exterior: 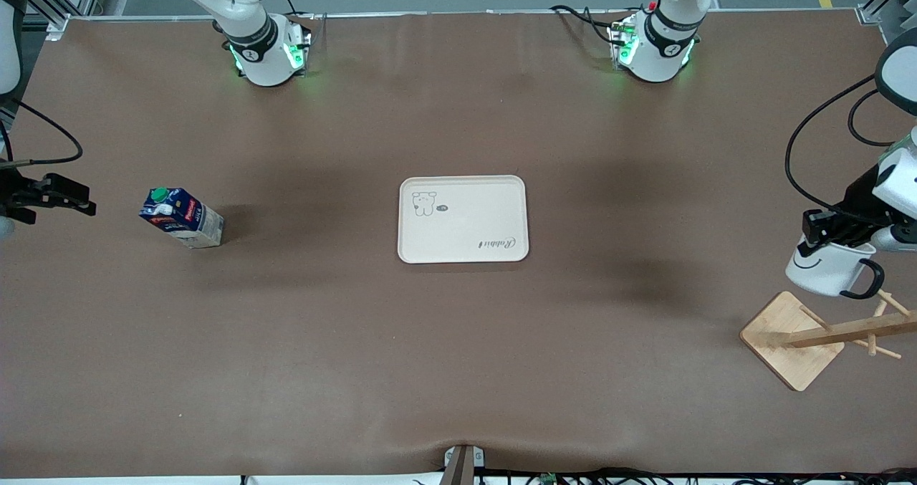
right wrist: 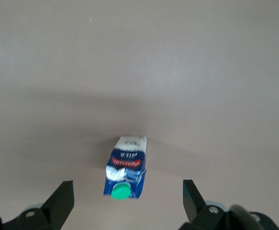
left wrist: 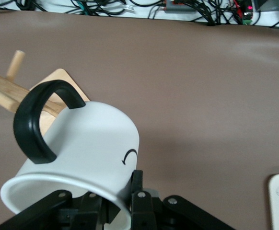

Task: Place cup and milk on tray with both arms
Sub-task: 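Lift the mug off the stand while the right gripper grasps the milk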

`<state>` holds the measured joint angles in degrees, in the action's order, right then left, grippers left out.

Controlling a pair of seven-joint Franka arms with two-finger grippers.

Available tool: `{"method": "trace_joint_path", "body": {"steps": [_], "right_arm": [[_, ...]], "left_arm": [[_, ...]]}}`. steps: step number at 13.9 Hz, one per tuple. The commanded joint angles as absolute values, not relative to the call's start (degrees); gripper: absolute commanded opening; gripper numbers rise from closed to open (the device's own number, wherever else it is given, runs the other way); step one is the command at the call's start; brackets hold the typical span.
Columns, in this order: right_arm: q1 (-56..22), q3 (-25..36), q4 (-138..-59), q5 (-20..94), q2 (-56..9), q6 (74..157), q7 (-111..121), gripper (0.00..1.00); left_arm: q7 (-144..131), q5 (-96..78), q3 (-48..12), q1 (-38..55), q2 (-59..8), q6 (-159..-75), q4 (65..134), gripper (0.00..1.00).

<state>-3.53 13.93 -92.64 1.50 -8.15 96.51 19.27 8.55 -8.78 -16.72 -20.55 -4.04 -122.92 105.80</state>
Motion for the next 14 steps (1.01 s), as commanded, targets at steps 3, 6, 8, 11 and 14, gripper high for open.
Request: {"method": "trace_joint_path", "body": {"steps": [3,6,8,11,14], "right_arm": [[-2.64,13.18,-92.46,2.37,-11.94,93.43,20.21,1.0],[-0.35,13.36,-92.46,4.83,-14.76,93.16,18.65,1.0],[-1.14,13.27,-92.64,4.66,-15.03,90.81,10.41,1.0],[-2.2,13.36,-99.54,4.39,-14.33,90.6,8.09,1.0],[-2.81,13.27,-105.81,3.87,-12.22,95.97,8.26,1.0]], "left_arm": [[1.87,-4.59,-24.24,-20.74,-4.92,-116.46,102.83,0.0],[-7.18,-2.55,-31.0,-20.48,-7.11,-115.05,102.74,0.0],[-14.29,-2.37,-32.96,-17.34,-8.78,-115.05,102.31,0.0],[-25.98,0.34,-33.05,-8.99,-12.55,-114.35,100.21,0.0],[-38.35,0.61,-32.96,-0.64,-18.7,-112.86,96.34,0.0]]}}
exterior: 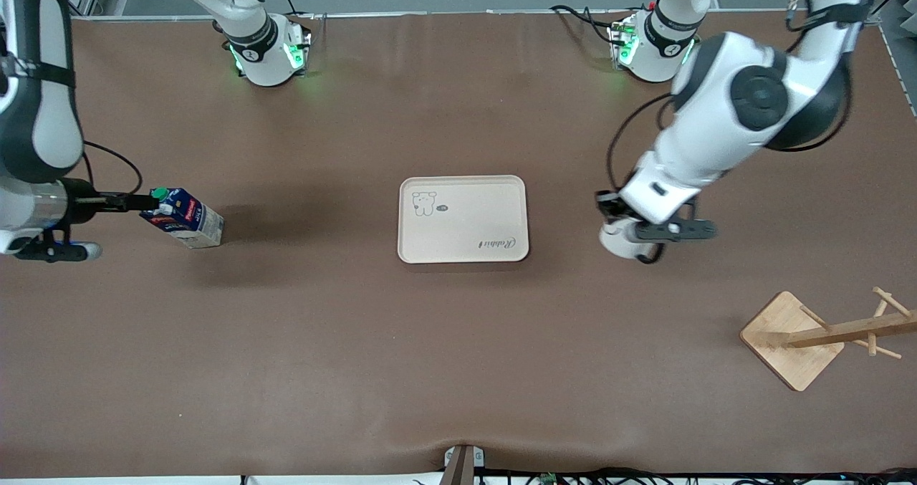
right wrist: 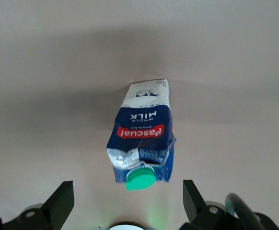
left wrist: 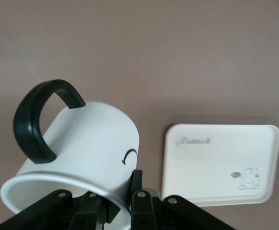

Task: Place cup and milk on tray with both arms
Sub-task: 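Carry the mug and the milk carton toward the white tray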

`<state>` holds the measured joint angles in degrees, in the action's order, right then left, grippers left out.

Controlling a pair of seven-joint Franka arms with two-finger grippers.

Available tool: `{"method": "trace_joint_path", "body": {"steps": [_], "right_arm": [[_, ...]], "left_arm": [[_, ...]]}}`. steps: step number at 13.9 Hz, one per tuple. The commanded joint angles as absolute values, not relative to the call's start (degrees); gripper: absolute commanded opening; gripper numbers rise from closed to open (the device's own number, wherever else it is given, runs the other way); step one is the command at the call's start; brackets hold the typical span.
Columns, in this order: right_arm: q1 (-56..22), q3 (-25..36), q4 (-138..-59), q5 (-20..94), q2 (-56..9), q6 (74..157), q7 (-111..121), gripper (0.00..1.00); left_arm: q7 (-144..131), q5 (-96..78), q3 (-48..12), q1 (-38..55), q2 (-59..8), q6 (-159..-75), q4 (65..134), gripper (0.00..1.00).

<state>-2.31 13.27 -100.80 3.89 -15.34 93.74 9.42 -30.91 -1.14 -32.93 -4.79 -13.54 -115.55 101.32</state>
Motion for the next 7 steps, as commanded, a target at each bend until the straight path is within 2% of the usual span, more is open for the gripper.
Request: {"method": "trace_joint_path", "body": {"steps": [1,3,6,7], "right_arm": [[-2.81,13.27,-106.6,3.69,-12.13,96.76,8.44,1.0],[-2.73,13.27,-110.1,3.34,-10.73,100.79,8.52,1.0],[-2.29,13.27,-118.45,3.34,-7.83,111.85,9.84,1.0],[-2.11,13.27,-119.17,3.34,-7.47,112.93,10.02,0.74]], "left_arm": [[-43.8,1.49,-32.87,2.08,-20.9,-112.85,95.11,0.0],[-49.11,4.3,-32.78,5.96,-25.12,-112.68,92.73,0.0],[-51.32,3.61,-32.7,9.92,-29.87,-112.68,92.29,0.0],[-51.76,3.43,-32.7,10.37,-31.19,-112.68,92.29,0.0]]}}
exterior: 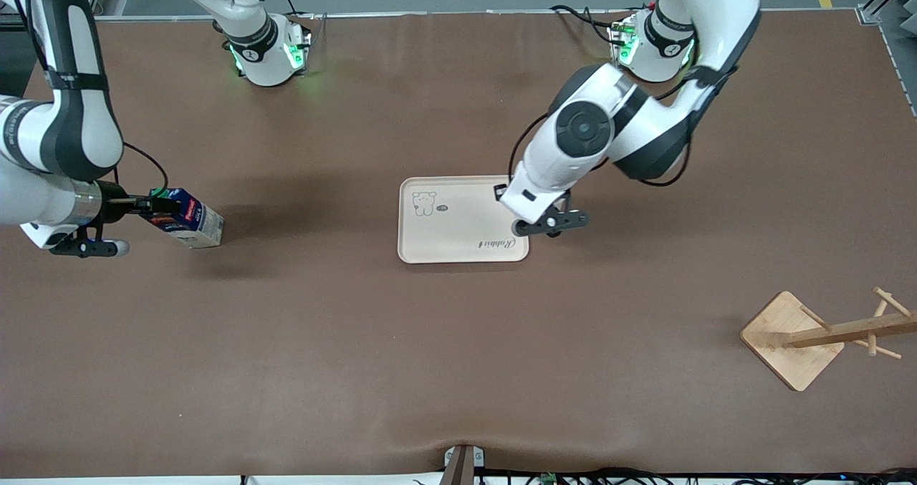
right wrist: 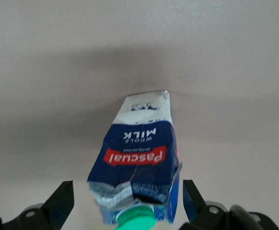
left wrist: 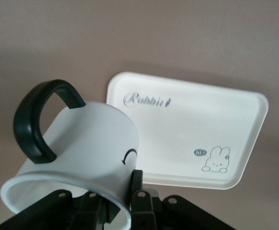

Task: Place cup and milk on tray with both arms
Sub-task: 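Carry the mug and the milk carton toward the white tray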

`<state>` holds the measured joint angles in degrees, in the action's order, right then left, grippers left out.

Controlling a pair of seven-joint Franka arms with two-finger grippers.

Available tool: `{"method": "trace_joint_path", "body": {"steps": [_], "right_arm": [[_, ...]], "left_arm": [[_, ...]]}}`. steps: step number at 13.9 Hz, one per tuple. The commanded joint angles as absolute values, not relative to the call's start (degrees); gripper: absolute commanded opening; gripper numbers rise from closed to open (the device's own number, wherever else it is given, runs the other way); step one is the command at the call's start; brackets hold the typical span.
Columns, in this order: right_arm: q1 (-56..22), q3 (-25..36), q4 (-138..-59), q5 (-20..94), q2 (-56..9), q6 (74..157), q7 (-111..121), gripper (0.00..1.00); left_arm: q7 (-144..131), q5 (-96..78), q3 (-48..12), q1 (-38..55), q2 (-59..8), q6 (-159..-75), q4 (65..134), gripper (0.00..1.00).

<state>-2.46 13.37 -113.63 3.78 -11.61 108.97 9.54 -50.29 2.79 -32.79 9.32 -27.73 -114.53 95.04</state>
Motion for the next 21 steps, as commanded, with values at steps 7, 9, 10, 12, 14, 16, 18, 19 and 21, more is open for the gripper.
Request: {"method": "trace_joint_path", "body": {"steps": [7,9,10,12,14,16,18,19,21], "right_arm": [[-4.21,13.1,-103.76,3.51,-9.39,91.1,8.36,0.0],[-4.83,13.1,-97.67,3.34,-10.37,89.3,6.68,0.0],[-5.18,13.1,-95.56,3.34,-10.37,88.95,7.03,0.0],[-6.93,13.01,-91.25,3.52,-10.81,83.18,6.42,0.0],[-9.57,13.1,-87.82,3.08,-12.21,78.07,6.06,0.0],[-11.33,13.01,-85.88,3.08,-12.22,76.99,6.07,0.0],[-13.7,13.1,-85.08,2.99,-12.13,75.95,5.8,0.0],[-15.19,13.1,-85.08,2.9,-12.13,74.89,3.54,0.0],[-17.74,13.01,-85.08,3.69,-12.13,74.44,-1.56,0.0]], "left_arm": [[-55.53,1.49,-32.61,15.37,-40.59,-112.68,87.9,0.0],[-56.86,1.49,-32.52,16.08,-42.62,-112.68,86.84,0.0],[-56.87,1.49,-32.43,16.08,-43.32,-112.68,86.66,0.0],[-56.87,1.49,-32.43,16.43,-44.64,-112.68,86.49,0.0],[-56.87,1.49,-32.43,16.44,-45.61,-112.68,85.96,0.0],[-56.95,1.49,-32.26,16.44,-46.75,-112.68,85.69,0.0],[-56.95,1.41,-31.99,16.44,-47.46,-112.59,85.08,0.0],[-56.95,1.41,-31.99,16.44,-47.55,-112.59,85.08,0.02],[-56.78,1.32,-31.64,16.44,-47.64,-112.68,84.9,0.14]]}}
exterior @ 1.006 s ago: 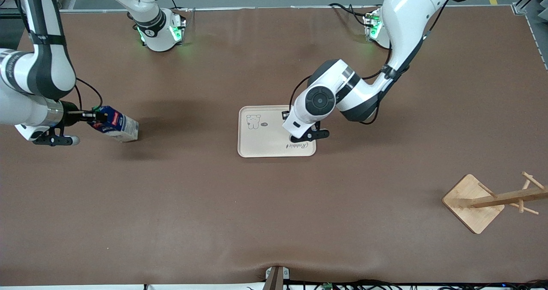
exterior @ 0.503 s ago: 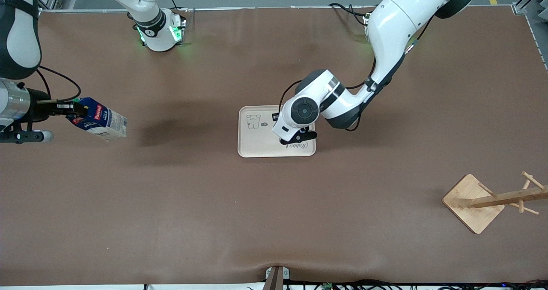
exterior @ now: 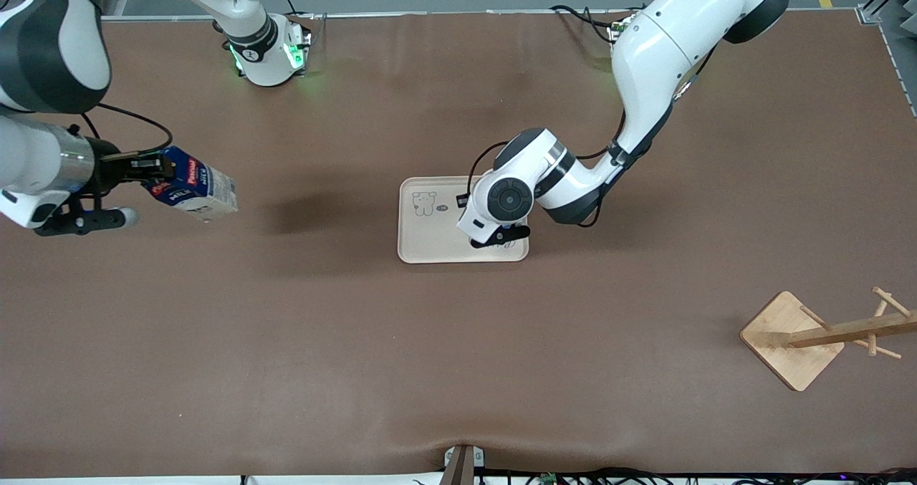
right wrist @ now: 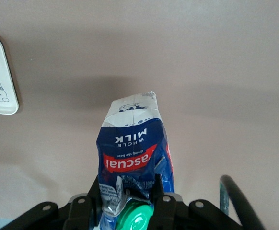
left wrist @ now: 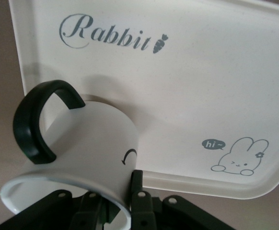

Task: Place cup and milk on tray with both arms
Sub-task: 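Carry the mug and the milk carton toward the white tray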

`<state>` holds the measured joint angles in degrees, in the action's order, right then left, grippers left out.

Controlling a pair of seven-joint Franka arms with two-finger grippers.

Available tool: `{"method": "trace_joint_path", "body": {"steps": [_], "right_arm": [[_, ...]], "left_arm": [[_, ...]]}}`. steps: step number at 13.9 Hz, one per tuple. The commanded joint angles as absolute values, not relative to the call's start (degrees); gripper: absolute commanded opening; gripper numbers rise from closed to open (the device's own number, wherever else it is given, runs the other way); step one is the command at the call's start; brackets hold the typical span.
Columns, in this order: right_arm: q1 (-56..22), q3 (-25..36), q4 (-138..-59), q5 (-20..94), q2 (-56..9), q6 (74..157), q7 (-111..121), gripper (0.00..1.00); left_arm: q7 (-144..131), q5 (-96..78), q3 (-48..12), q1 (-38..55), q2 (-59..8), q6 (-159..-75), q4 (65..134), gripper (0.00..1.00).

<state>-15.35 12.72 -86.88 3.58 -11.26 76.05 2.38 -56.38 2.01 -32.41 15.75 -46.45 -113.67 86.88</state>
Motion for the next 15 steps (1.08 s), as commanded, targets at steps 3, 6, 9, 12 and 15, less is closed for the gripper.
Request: {"method": "trace_joint_path", "body": {"steps": [3,6,9,12,15], "right_arm": [[-23.01,12.92,-85.25,4.39,-12.22,74.53,-9.81,0.0],[-27.58,12.92,-85.43,9.99,-13.53,75.32,-15.71,0.0],[-33.2,12.92,-85.34,14.76,-15.64,79.87,-26.24,0.0],[-38.57,12.92,-85.34,15.38,-18.1,84.97,-34.69,0.0],[-42.26,12.92,-85.34,19.76,-20.65,90.24,-42.07,0.0]], "left_arm": [[-56.78,1.41,-31.64,16.44,-47.64,-112.68,84.46,0.39],[-56.87,1.32,-31.64,16.44,-47.46,-112.68,83.76,0.44],[-57.04,1.67,-31.64,16.0,-46.41,-112.59,83.67,0.94],[-56.87,2.37,-31.73,15.21,-44.04,-111.28,81.84,1.0],[-56.34,4.91,-30.33,12.59,-39.83,-100.06,76.39,1.0]]}}
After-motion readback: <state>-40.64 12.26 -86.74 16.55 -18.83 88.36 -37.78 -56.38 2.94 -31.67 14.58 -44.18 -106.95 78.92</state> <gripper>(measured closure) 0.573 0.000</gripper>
